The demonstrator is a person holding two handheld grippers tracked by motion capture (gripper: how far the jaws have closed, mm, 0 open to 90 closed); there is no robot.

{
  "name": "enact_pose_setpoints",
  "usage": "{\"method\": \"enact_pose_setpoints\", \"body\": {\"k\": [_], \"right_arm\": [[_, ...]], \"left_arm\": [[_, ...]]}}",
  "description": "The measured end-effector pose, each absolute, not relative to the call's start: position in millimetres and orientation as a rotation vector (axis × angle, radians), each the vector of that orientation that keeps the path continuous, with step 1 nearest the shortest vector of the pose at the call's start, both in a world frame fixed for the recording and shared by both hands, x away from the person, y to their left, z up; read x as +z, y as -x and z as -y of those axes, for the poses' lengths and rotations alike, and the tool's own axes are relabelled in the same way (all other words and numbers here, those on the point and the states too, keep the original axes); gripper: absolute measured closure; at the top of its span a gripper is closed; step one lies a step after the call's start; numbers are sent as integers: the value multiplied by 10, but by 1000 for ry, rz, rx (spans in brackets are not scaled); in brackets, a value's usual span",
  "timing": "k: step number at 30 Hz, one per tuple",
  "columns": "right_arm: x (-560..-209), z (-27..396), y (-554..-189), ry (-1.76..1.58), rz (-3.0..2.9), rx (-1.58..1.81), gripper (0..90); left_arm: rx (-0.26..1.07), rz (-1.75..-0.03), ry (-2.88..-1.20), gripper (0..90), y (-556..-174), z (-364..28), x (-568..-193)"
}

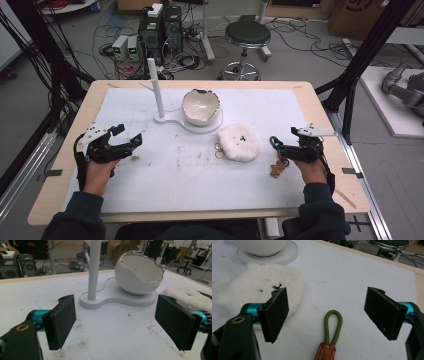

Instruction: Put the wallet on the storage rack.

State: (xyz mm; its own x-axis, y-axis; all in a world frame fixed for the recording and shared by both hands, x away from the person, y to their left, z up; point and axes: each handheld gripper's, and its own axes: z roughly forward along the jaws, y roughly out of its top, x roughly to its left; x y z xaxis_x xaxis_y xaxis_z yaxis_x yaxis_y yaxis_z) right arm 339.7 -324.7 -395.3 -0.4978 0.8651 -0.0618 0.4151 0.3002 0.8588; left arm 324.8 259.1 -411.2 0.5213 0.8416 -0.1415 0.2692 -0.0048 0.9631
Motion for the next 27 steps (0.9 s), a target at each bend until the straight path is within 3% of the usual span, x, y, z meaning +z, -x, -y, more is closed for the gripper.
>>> {"method": "enact_pose_setpoints", "body": {"k": [13, 16, 21, 27], "right_arm": [[-4049, 3181, -3461, -1201, -2090, 1134, 202], [-4107, 3047, -3512, -1263, -2139, 1151, 278], [-4235, 2826, -3652, -1351, -2209, 1190, 296], [-4371, 2599, -3730, -1338, -2325, 1007, 320]], "left_arm": [[593, -987, -1581, 172, -3254, -2509, -4140], [591, -973, -1604, 172, -3253, -2474, -4146], [584, -976, -1617, 175, -3244, -2469, -4153], [573, -977, -1620, 214, -3239, -2468, -4157]]}}
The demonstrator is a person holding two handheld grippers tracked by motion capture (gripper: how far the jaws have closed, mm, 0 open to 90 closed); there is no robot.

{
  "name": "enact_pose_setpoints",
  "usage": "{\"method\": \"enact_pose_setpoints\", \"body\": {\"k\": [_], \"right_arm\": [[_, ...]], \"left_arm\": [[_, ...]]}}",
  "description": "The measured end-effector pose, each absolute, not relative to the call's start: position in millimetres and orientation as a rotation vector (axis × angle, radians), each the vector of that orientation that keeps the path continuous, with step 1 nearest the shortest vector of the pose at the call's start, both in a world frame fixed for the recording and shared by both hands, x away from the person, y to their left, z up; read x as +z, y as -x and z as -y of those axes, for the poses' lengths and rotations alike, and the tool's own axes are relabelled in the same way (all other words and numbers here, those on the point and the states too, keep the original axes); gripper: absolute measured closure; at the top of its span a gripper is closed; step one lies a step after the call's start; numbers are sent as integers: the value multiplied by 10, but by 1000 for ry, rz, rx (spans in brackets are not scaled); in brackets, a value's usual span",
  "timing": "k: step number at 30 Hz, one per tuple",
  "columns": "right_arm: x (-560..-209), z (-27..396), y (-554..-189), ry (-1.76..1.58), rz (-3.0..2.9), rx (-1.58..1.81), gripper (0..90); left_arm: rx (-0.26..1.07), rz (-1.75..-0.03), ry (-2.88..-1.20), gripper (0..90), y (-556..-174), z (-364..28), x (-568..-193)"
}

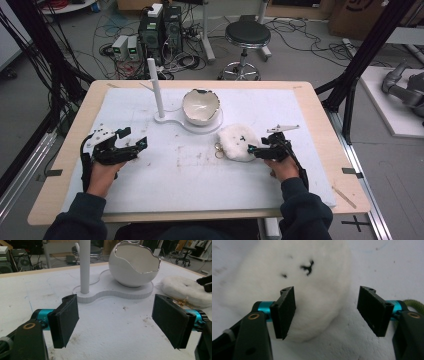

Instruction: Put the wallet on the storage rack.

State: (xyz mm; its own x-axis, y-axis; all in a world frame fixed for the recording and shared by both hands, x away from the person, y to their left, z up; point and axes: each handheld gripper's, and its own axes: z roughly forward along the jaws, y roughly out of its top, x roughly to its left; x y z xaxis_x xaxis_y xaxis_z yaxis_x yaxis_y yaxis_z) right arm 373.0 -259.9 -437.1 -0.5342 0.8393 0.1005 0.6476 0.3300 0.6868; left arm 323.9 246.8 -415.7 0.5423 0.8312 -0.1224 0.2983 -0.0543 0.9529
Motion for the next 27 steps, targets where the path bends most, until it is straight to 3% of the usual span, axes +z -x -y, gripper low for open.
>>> {"method": "enact_pose_setpoints", "body": {"k": [4, 5, 11, 15, 27], "right_arm": [[-4419, 2602, -3768, -1360, -2353, 1009, 352], [-4428, 2600, -3770, -1353, -2396, 1053, 514], [-4337, 2618, -3709, -1257, -2423, 1101, 780], [-4215, 2648, -3627, -1129, -2414, 1192, 806], [-3964, 2267, -3478, -721, -2503, 1480, 814]], "left_arm": [[566, -978, -1624, 217, -3247, -2465, -4162], [561, -977, -1630, 220, -3255, -2454, -4170], [537, -953, -1644, 261, -3251, -2413, -4171], [499, -925, -1649, 348, -3246, -2404, -4166], [373, -815, -1656, 342, -3252, -2161, -4127]]}}
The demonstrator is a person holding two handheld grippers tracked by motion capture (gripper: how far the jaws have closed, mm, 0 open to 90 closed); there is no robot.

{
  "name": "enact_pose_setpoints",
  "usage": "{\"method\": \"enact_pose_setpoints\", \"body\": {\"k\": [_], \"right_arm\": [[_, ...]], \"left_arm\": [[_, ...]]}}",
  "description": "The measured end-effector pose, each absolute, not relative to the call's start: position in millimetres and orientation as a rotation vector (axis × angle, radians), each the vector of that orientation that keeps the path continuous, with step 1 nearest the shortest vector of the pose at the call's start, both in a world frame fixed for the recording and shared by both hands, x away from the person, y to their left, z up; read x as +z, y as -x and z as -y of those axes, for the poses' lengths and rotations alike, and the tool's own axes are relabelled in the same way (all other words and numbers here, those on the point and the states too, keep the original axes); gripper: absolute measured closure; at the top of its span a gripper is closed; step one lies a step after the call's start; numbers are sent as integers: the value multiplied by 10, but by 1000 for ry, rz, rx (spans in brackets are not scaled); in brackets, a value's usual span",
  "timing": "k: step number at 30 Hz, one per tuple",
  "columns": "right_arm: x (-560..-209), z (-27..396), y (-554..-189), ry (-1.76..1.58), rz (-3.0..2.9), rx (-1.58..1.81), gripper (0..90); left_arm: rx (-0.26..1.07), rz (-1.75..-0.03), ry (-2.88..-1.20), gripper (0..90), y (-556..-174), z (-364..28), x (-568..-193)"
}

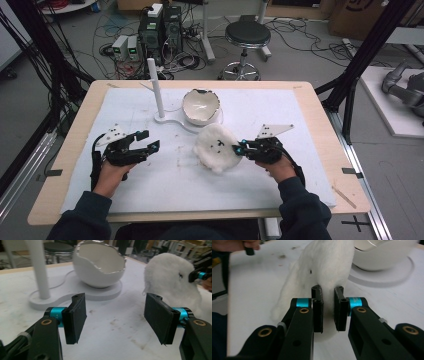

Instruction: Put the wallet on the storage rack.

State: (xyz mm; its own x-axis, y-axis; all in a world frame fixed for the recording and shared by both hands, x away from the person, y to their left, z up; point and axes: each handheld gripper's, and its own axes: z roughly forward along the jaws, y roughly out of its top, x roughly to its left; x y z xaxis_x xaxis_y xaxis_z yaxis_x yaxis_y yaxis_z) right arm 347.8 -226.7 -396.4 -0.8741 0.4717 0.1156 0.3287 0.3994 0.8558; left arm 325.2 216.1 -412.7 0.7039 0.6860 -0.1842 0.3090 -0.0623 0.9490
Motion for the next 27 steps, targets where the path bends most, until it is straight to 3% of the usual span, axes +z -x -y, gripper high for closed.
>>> {"method": "enact_pose_setpoints", "body": {"k": [20, 23, 27], "right_arm": [[-3942, 1692, -3369, -425, -2667, 1528, 818], [-3942, 1681, -3380, -427, -2659, 1524, 818], [-3939, 1685, -3386, -447, -2651, 1503, 819]], "left_arm": [[223, -677, -1713, 304, -3270, -1708, -4145], [174, -624, -1746, 412, -3249, -1658, -4163], [139, -600, -1821, 667, -3213, -1595, -4181]]}}
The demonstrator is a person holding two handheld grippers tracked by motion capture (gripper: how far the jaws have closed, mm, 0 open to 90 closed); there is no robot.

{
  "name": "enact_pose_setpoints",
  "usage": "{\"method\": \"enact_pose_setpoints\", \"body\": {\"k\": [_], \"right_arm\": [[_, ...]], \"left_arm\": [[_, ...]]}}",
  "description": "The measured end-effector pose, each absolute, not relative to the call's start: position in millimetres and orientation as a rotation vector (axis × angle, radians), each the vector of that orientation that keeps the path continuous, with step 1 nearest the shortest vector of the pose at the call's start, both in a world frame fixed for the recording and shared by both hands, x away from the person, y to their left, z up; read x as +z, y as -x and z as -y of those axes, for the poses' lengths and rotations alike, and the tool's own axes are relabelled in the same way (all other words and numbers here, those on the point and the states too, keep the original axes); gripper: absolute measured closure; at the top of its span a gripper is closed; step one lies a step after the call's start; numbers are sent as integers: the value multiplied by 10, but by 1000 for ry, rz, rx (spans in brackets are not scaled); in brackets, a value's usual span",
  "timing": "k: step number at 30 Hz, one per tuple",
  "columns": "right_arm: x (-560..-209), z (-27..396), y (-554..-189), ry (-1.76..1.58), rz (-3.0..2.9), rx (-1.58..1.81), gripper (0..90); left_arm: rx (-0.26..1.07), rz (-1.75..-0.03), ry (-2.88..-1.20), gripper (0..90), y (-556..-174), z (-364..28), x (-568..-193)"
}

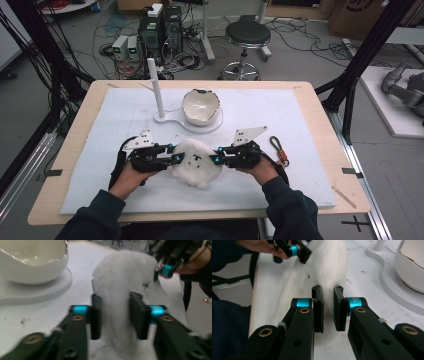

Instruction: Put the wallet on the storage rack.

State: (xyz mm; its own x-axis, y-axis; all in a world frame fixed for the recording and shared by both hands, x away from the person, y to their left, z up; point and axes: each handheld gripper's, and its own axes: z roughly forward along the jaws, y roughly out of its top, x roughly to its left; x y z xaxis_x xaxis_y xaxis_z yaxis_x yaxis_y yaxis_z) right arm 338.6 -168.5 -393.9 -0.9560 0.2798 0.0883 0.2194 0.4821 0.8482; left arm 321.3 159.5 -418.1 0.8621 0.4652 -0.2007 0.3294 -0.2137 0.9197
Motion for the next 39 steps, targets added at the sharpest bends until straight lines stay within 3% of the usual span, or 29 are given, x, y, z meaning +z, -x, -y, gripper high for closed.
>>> {"method": "enact_pose_setpoints", "body": {"k": [2, 4, 6, 10, 14, 16, 18, 19, 27, 29, 31, 34, 39], "right_arm": [[-3942, 1702, -3409, -460, -2622, 1500, 819], [-3941, 1703, -3408, -472, -2617, 1496, 818], [-3959, 1716, -3434, -572, -2572, 1513, 735], [-4018, 1773, -3492, -778, -2533, 1548, 473], [-4124, 1723, -3520, -862, -2600, 1568, 414], [-4169, 1653, -3522, -855, -2659, 1555, 449], [-4162, 1617, -3505, -811, -2691, 1569, 702], [-4135, 1617, -3487, -785, -2664, 1565, 739], [-3963, 1872, -3490, -817, -2428, 1733, 797], [-3940, 1887, -3479, -787, -2408, 1708, 802], [-3933, 1901, -3482, -764, -2418, 1708, 804], [-3926, 1888, -3473, -705, -2452, 1684, 804], [-3934, 1793, -3449, -603, -2550, 1632, 803]], "left_arm": [[120, -610, -1828, 742, -3213, -1588, -4184], [122, -599, -1825, 762, -3204, -1587, -4164], [160, -593, -1771, 784, -3193, -1615, -4106], [229, -612, -1659, 792, -3174, -1712, -4039], [253, -618, -1576, 793, -3157, -1769, -4009], [250, -614, -1549, 794, -3147, -1761, -4001], [243, -607, -1555, 793, -3147, -1753, -4003], [255, -607, -1591, 793, -3144, -1735, -4021], [182, -614, -1807, 776, -3166, -1586, -4157], [194, -624, -1830, 704, -3176, -1574, -4164], [224, -648, -1813, 539, -3192, -1592, -4141], [309, -638, -1761, 431, -3192, -1653, -4072], [306, -618, -1707, 444, -3192, -1711, -4030]]}}
